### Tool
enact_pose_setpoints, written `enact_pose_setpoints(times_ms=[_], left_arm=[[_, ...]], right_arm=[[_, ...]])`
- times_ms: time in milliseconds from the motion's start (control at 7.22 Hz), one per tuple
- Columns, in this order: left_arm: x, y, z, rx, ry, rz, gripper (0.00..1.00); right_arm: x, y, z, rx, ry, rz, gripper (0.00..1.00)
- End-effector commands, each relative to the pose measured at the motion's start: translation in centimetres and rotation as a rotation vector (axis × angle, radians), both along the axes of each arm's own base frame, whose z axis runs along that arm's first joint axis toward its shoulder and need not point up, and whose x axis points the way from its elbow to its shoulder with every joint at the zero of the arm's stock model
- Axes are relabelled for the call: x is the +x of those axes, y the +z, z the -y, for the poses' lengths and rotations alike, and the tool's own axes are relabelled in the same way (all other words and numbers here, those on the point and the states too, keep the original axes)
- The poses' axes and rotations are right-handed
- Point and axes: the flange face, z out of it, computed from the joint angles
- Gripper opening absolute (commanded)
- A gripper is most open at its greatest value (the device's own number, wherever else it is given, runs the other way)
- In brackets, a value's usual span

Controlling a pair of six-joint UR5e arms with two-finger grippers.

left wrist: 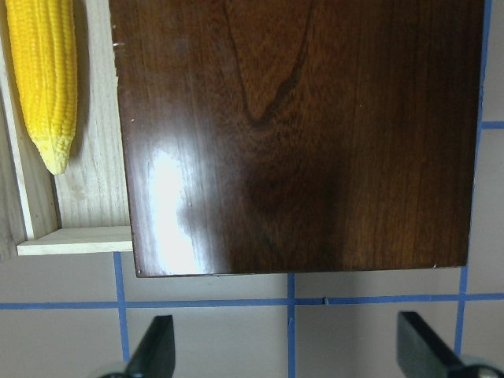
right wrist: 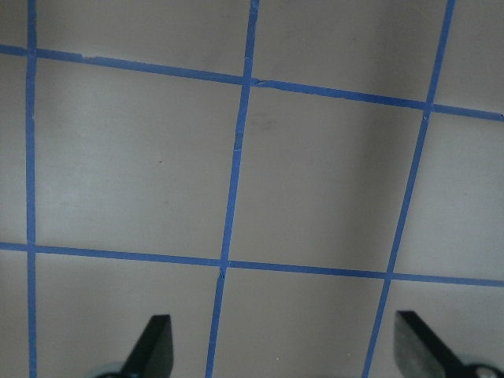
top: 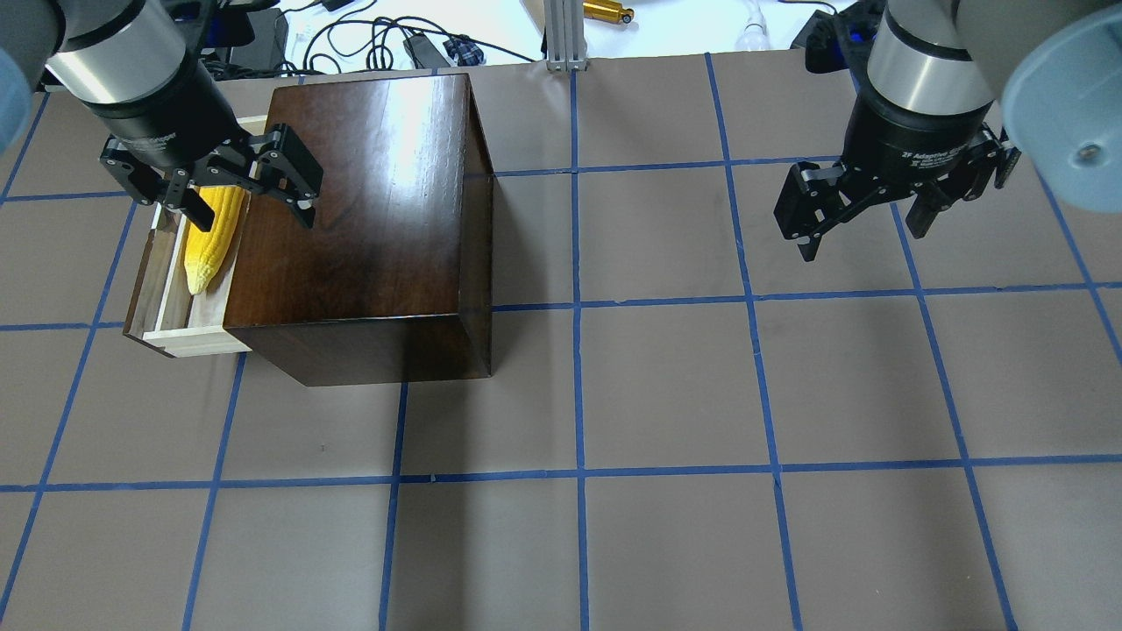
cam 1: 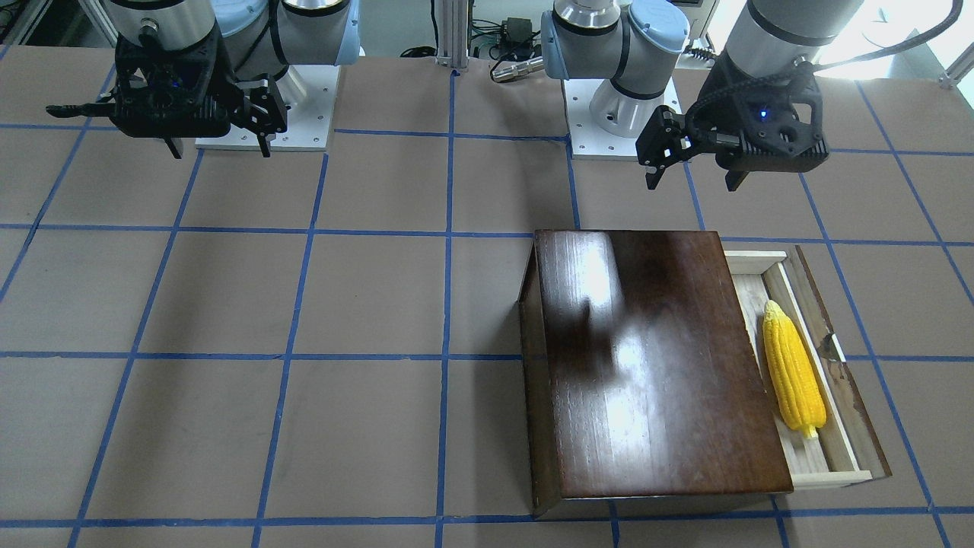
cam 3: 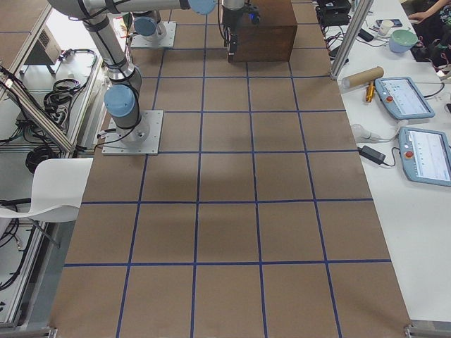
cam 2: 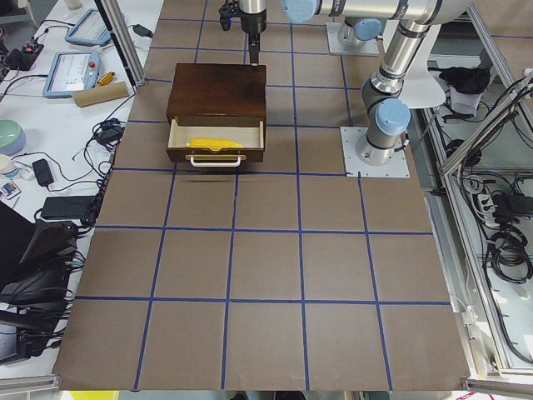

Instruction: Open drawer and put corn inside

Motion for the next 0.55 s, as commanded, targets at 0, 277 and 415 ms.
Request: enact_pose_setpoints(times_ms=[0, 277, 415], left_arm=[[-0.11, 0.11, -0.36, -0.003, -0.005, 0.000, 1.00], [-0.10, 0.39, -0.59, -0.008, -0.005, 0.002, 1.00], [-0.10, 0.65, -0.83, -0.011, -0.006, 0.003, 1.00]], right_arm=[[0.00, -0.01, -0.02, 0.001, -0.001, 0.000, 1.00], [0.00, 0.00, 0.00, 0.000, -0.001, 0.000, 1.00], [0.00, -0.01, -0.02, 0.002, 0.000, 0.000, 1.00]])
